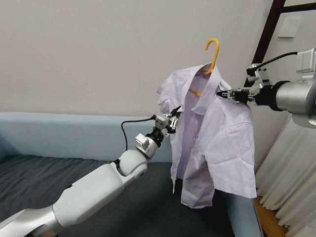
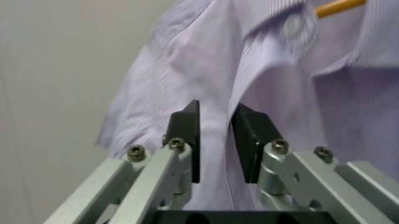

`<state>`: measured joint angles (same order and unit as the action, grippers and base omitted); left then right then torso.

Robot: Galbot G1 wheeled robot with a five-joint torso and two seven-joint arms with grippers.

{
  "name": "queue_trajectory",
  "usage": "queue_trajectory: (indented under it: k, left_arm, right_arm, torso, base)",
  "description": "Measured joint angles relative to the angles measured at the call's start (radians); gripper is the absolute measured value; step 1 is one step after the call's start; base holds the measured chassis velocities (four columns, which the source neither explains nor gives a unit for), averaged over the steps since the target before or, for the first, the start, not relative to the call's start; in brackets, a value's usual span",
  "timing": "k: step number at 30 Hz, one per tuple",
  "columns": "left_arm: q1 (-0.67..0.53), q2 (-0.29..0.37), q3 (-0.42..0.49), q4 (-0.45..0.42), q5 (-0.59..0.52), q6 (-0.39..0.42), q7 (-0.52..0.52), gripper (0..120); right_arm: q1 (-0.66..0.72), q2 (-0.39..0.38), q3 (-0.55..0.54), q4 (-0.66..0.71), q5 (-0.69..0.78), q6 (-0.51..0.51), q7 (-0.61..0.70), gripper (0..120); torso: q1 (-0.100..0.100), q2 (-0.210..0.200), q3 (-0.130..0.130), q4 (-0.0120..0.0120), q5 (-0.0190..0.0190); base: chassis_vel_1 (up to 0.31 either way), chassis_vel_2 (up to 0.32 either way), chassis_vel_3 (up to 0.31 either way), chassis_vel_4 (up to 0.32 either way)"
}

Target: Pick up the clothes from the sofa and hang them on the clothes hanger.

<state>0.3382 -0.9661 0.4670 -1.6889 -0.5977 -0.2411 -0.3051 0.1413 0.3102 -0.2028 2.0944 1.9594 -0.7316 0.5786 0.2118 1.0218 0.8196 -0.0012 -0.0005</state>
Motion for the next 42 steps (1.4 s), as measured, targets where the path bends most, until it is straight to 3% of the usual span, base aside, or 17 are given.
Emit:
queue_trajectory:
  k: [7,11,12,14,15,18,20,22,27,35,38,42]
  left_arm:
    - [0.141,0.065,-0.073,-0.057,0.020,-0.022,-0.008,50]
    - [0.363,0.077,-0.293,-0.144,0.005,-0.027,-0.005,70]
    - [0.363,0.077,-0.293,-0.144,0.005,-0.027,-0.005,70]
    - [0.519,0.075,-0.414,-0.206,-0.010,-0.015,-0.012,82]
    - [0.519,0.075,-0.414,-0.206,-0.010,-0.015,-0.012,82]
    - [0.713,0.071,-0.527,-0.292,-0.017,0.011,-0.020,94]
    - [0.772,0.065,-0.548,-0.310,-0.013,0.014,-0.020,98]
    - [0.898,0.047,-0.605,-0.343,0.006,0.011,-0.020,100]
    - [1.036,0.000,-0.682,-0.370,0.065,-0.014,0.002,100]
    - [1.097,-0.105,-0.699,-0.366,0.133,-0.028,0.027,100]
    - [1.098,-0.120,-0.693,-0.360,0.150,-0.022,0.027,100]
    - [1.100,-0.115,-0.699,-0.359,0.154,-0.014,0.022,100]
  right_arm:
    - [-0.051,-0.057,0.034,0.013,-0.008,0.000,-0.020,7]
    - [-0.077,-0.096,0.058,0.032,0.009,0.000,-0.008,7]
    - [-0.077,-0.096,0.058,0.032,0.009,0.000,-0.008,7]
    - [-0.108,-0.105,0.078,0.043,0.014,0.001,0.013,7]
    - [-0.108,-0.105,0.078,0.043,0.014,0.001,0.013,7]
    - [-0.145,-0.091,0.096,0.058,0.000,0.010,0.036,7]
    - [-0.167,-0.082,0.114,0.061,-0.016,0.014,0.040,7]
    - [-0.206,-0.060,0.138,0.064,-0.062,0.017,0.045,7]
    - [-0.241,-0.035,0.150,0.063,-0.115,0.014,0.061,7]
    - [-0.309,0.020,0.188,0.018,-0.252,0.005,0.042,7]
    - [-0.340,0.062,0.207,-0.013,-0.307,0.003,0.031,7]
    - [-0.345,0.063,0.197,-0.011,-0.309,0.002,0.033,7]
  torso:
    - [0.000,0.000,0.000,0.0000,-0.0001]
    - [0.000,0.000,0.000,-0.0001,-0.0001]
    - [0.000,0.000,0.000,-0.0001,-0.0001]
    - [0.000,0.000,0.000,0.0003,-0.0004]
    - [0.000,0.000,0.000,0.0003,-0.0004]
    - [0.000,0.000,0.000,-0.0001,0.0000]
    - [0.000,0.000,0.000,0.0001,-0.0002]
    - [0.000,0.000,0.000,0.0005,-0.0002]
    - [0.000,0.000,0.000,0.0002,-0.0001]
    - [0.000,0.000,0.000,-0.0001,-0.0001]
    - [0.000,0.000,0.000,-0.0001,0.0000]
    - [0.000,0.000,0.000,0.0003,0.0002]
  base:
    - [0.000,0.000,0.000,0.000]
    - [0.000,0.000,0.000,0.000]
    - [0.000,0.000,0.000,0.000]
    - [0.000,0.000,0.000,0.000]
    - [0.000,0.000,0.000,0.000]
    - [0.000,0.000,0.000,0.000]
    - [0.000,0.000,0.000,0.000]
    - [0.000,0.000,0.000,0.000]
    - [0.000,0.000,0.000,0.000]
    - [0.000,0.000,0.000,0.000]
    - [0.000,0.000,0.000,0.000]
    - [0.000,0.000,0.000,0.000]
